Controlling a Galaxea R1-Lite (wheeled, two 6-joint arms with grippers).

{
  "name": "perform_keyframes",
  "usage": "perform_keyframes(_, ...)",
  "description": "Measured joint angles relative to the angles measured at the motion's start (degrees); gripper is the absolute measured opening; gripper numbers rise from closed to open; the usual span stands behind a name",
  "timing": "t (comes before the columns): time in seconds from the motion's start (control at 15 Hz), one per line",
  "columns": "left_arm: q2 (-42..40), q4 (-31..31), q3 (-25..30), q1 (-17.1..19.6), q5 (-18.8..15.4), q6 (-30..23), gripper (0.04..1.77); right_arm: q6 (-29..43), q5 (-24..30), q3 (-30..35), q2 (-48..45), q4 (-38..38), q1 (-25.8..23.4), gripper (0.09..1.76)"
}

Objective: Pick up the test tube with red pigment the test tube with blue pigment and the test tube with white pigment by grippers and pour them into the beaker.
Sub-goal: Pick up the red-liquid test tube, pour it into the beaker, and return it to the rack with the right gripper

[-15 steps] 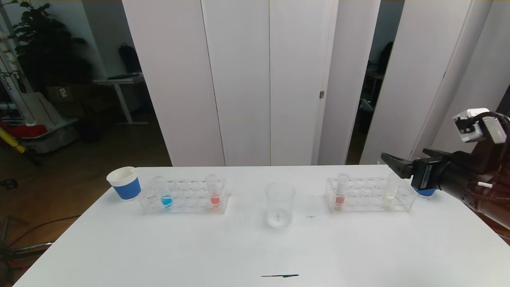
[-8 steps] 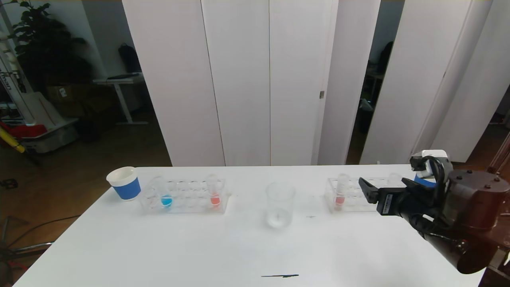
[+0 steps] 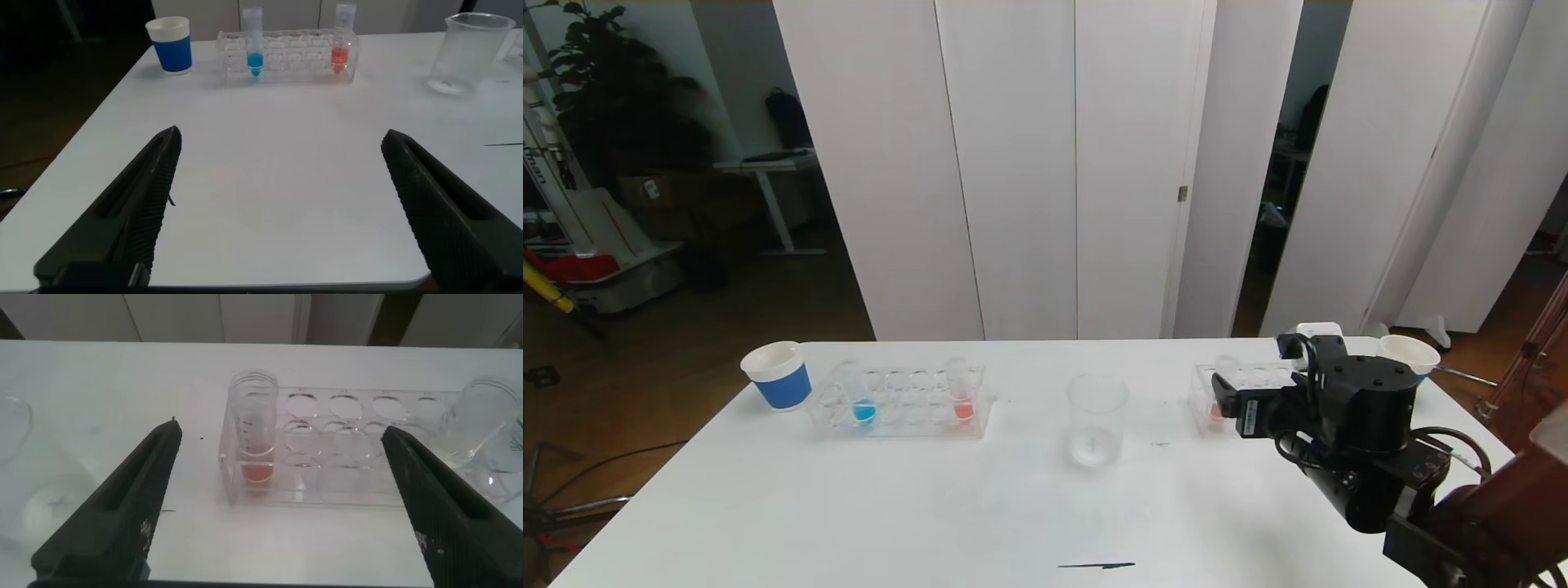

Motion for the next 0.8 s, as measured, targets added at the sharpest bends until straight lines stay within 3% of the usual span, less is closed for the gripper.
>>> perform_keyframes(0.4, 0.0, 0.0, 0.0, 0.0, 0.02, 0.0, 1.75, -1.02, 0.13, -9.45, 9.07, 0.39, -0.74, 1.75)
perform_keyframes(0.8, 0.0, 0.0, 0.0, 0.0, 0.0, 0.0, 1.75, -3.41, 0.33, -14.25, 13.42, 0.5, -0.99, 1.75)
